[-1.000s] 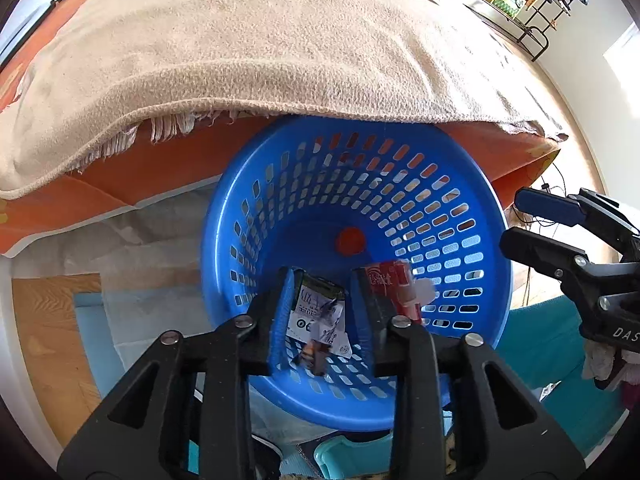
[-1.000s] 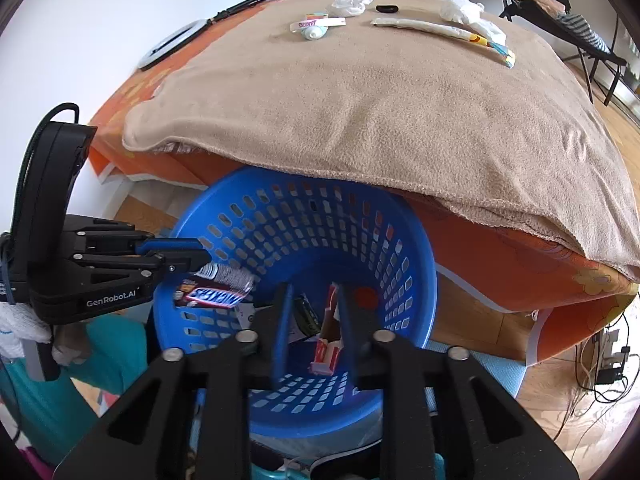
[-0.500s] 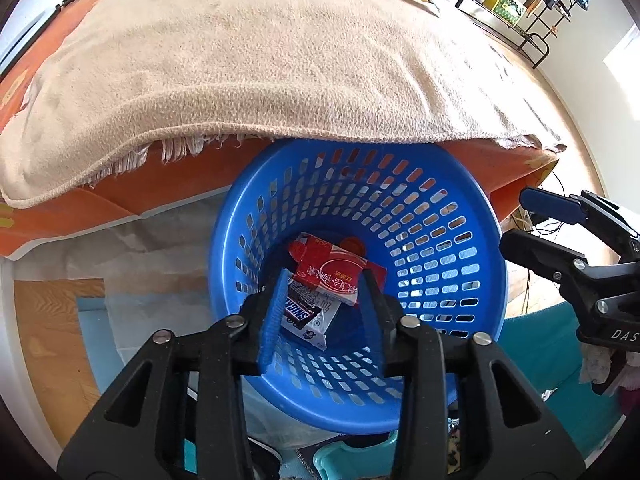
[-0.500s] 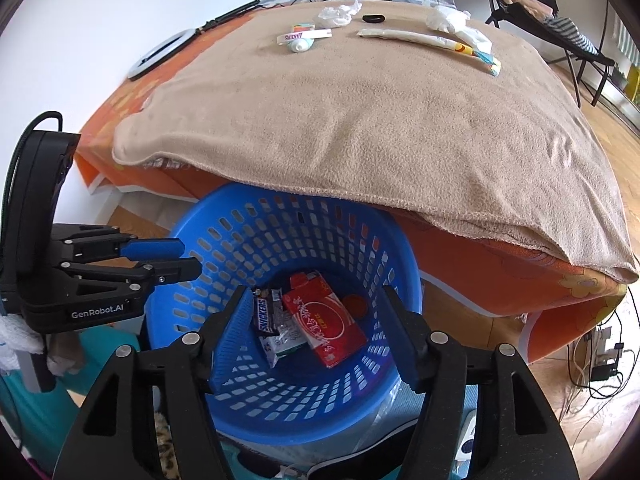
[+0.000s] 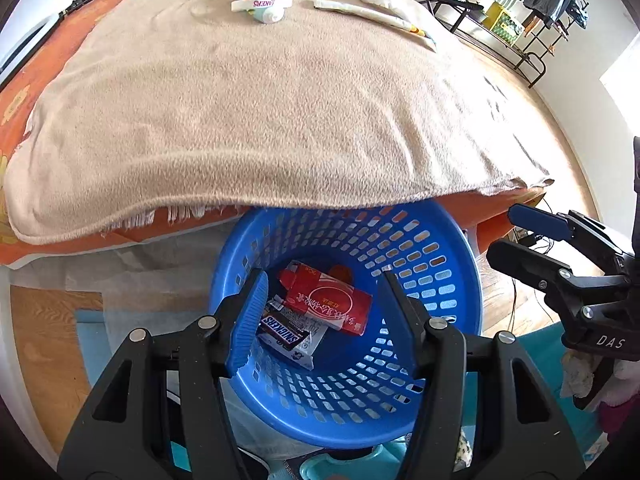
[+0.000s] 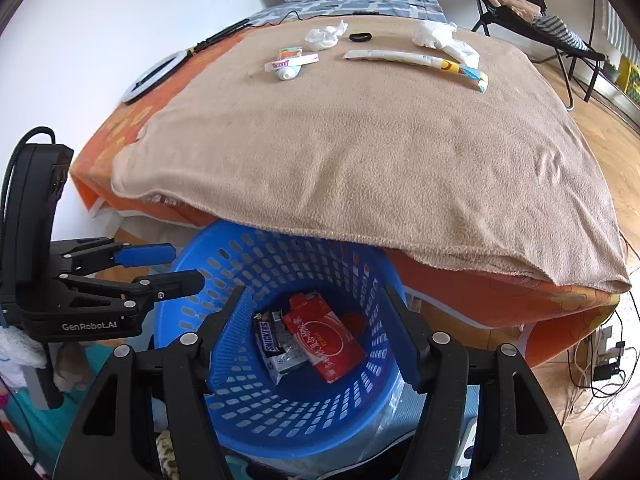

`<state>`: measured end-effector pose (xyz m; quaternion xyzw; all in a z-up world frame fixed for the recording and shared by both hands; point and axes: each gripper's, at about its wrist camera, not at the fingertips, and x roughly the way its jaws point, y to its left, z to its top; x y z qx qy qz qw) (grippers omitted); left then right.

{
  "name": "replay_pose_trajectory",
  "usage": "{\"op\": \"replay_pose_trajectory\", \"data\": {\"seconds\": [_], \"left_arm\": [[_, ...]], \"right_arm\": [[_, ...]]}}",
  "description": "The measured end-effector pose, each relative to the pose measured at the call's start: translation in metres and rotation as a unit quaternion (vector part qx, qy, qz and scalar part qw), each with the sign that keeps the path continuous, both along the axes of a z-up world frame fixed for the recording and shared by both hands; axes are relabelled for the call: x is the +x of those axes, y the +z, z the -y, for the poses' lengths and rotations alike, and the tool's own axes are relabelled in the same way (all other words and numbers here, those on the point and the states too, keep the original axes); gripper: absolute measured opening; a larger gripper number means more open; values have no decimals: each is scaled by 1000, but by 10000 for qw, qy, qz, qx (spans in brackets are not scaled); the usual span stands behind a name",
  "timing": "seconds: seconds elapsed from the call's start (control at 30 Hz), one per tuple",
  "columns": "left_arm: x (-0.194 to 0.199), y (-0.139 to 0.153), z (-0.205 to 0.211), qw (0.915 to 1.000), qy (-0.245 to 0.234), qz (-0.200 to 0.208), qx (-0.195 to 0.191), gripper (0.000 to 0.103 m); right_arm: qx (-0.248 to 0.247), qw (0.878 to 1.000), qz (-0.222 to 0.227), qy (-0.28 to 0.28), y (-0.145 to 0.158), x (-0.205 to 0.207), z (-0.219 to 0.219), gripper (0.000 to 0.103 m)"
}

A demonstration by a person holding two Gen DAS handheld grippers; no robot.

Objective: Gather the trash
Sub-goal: 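Open both tools to drop the wrapper and tissue pack into the basket, then move both tools back over the crumpled tissues and white plastic bag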

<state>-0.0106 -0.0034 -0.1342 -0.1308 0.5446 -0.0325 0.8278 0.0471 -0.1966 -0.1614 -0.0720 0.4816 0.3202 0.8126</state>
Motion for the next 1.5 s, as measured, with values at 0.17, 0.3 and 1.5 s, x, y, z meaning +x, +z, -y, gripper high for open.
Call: {"op": "replay_pose_trajectory", "data": {"seconds": [0.17, 0.3, 1.5], "left_arm": [[19, 19, -6, 9998, 56, 179, -42, 58], [41, 34, -13, 9995, 53, 318, 8, 58], [294, 40, -85, 9929, -17, 864, 817, 72]], "right_arm": [[137, 9999, 47, -84, 13, 14, 3, 66], [271, 9993, 133, -199, 26, 29, 6, 72], [30, 9922, 803, -949, 62, 302, -45, 79]]}}
